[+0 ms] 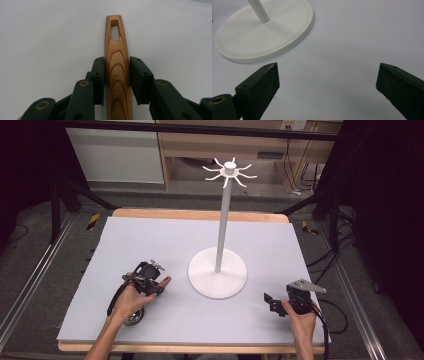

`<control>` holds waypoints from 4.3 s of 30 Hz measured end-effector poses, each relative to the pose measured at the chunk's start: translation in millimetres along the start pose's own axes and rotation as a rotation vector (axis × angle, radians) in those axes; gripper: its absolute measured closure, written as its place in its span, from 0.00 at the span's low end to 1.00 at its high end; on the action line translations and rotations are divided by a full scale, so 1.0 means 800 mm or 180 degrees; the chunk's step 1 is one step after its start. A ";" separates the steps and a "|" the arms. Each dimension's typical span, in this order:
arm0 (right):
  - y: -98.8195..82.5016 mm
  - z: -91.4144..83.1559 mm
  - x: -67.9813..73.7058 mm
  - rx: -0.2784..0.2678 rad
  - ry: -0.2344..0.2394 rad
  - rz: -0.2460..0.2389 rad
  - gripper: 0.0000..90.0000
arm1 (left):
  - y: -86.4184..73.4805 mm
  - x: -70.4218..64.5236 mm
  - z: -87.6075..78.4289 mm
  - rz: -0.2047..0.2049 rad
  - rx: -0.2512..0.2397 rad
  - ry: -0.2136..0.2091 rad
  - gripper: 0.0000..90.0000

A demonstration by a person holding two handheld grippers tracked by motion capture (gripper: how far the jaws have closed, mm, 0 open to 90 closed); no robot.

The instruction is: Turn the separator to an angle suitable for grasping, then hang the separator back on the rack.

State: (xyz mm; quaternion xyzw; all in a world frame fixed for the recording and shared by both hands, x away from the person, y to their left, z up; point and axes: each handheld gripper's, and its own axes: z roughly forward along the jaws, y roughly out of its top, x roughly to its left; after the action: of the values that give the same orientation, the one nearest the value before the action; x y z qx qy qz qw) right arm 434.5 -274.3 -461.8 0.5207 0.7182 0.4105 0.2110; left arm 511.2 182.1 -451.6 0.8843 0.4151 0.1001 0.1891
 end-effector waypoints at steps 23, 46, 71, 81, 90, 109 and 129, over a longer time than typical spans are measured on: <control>0.000 0.001 0.000 0.0009 0.0016 -0.0009 0.06 | 0.001 0.004 0.001 -0.0001 0.0021 -0.0060 0.74; -0.002 0.003 -0.001 0.0015 0.0008 0.0010 0.06 | -0.023 0.007 -0.044 -0.0077 -0.0728 -0.0200 0.75; -0.001 0.003 0.001 -0.0047 0.0022 0.0002 0.06 | -0.040 -0.005 -0.098 -0.0192 -0.1649 -0.0142 0.75; -0.001 0.003 0.002 -0.0050 0.0023 -0.0013 0.06 | -0.045 -0.015 -0.122 -0.0214 -0.2113 -0.0078 0.75; -0.001 0.003 0.002 -0.0050 0.0025 -0.0021 0.06 | -0.050 -0.020 -0.142 -0.0266 -0.2427 -0.0102 0.75; -0.001 0.001 0.000 -0.0168 -0.0003 -0.0019 0.06 | -0.038 -0.026 -0.173 -0.0306 -0.2727 -0.0144 0.75; 0.001 0.001 -0.001 -0.0161 -0.0017 -0.0011 0.06 | 0.003 -0.028 -0.202 -0.0264 -0.2855 -0.0158 0.75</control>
State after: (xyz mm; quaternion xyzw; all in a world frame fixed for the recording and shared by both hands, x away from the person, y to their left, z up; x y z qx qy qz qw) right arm 435.8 -274.4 -462.1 0.5151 0.7079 0.4268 0.2267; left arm 444.8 204.0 -304.6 0.6996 0.3611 0.2411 0.5674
